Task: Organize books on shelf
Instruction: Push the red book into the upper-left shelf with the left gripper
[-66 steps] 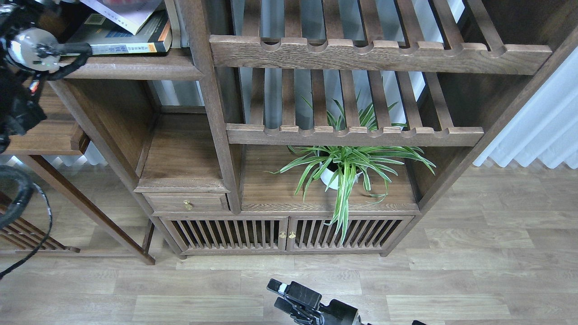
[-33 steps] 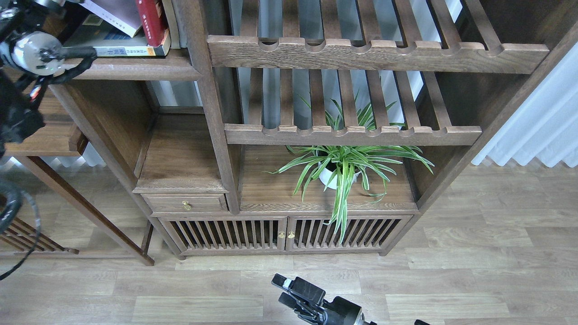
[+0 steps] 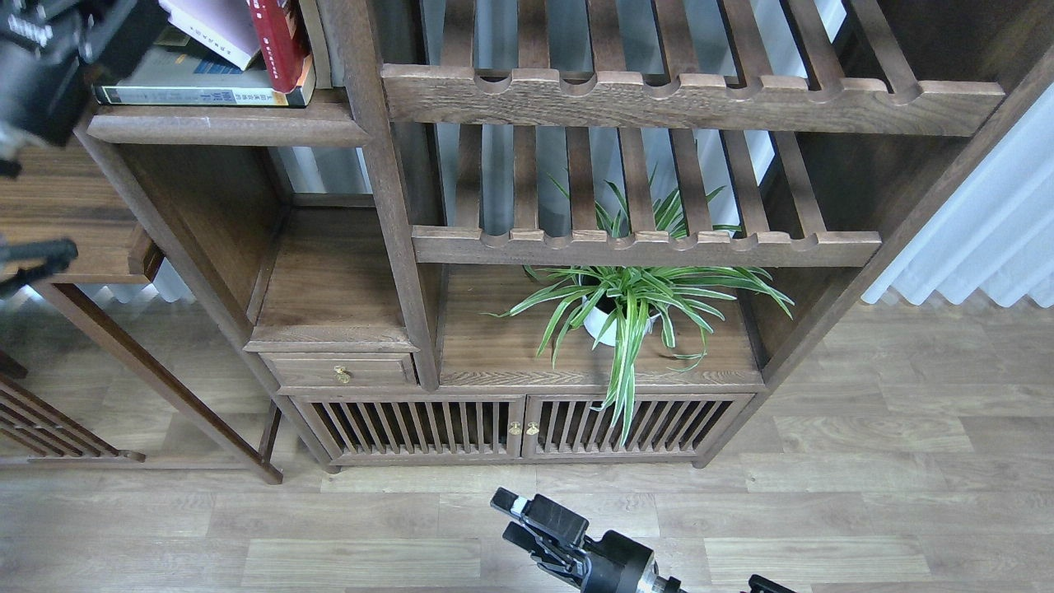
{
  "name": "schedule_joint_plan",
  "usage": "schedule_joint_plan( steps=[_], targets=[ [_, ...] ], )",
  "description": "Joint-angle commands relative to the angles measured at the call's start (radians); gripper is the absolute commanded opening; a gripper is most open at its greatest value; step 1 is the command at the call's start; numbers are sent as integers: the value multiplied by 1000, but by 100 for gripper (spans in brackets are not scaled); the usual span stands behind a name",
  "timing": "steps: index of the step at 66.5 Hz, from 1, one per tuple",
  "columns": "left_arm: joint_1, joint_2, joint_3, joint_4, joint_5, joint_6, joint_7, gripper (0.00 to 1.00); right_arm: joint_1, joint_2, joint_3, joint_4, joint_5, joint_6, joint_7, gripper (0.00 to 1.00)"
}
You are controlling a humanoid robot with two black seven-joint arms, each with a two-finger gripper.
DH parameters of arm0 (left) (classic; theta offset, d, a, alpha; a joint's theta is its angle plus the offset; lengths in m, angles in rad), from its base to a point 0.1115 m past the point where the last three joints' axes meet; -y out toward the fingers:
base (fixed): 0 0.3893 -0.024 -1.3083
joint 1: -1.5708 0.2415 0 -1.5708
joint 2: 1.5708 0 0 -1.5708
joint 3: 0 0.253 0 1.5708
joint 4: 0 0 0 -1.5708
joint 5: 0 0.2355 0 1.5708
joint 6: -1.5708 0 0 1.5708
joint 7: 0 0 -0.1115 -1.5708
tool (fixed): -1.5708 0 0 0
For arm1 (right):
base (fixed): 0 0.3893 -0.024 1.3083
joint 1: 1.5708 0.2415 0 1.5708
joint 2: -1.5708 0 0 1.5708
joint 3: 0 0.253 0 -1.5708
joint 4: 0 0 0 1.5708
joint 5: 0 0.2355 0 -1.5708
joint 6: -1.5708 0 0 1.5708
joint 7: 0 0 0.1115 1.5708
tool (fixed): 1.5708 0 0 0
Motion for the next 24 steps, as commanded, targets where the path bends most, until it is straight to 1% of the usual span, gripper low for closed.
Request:
schedule_joint_plan(
  steps=[1,11,15,24],
  targets=[
    [121,-4,8,-14,0,-88,0,99,24,31,69,-1,-3,0,0,98],
    [253,-45,11,-11,1,-88,1,99,53,48,92,-1,-6,0,0,98],
    [316,-105,9,-11,3,-88,11,99,68,50,94,-2,-4,0,1,98],
    [391,-165,9,-9,3,-88,10,99,101,50,95,-4,-3,0,1,98]
  ],
)
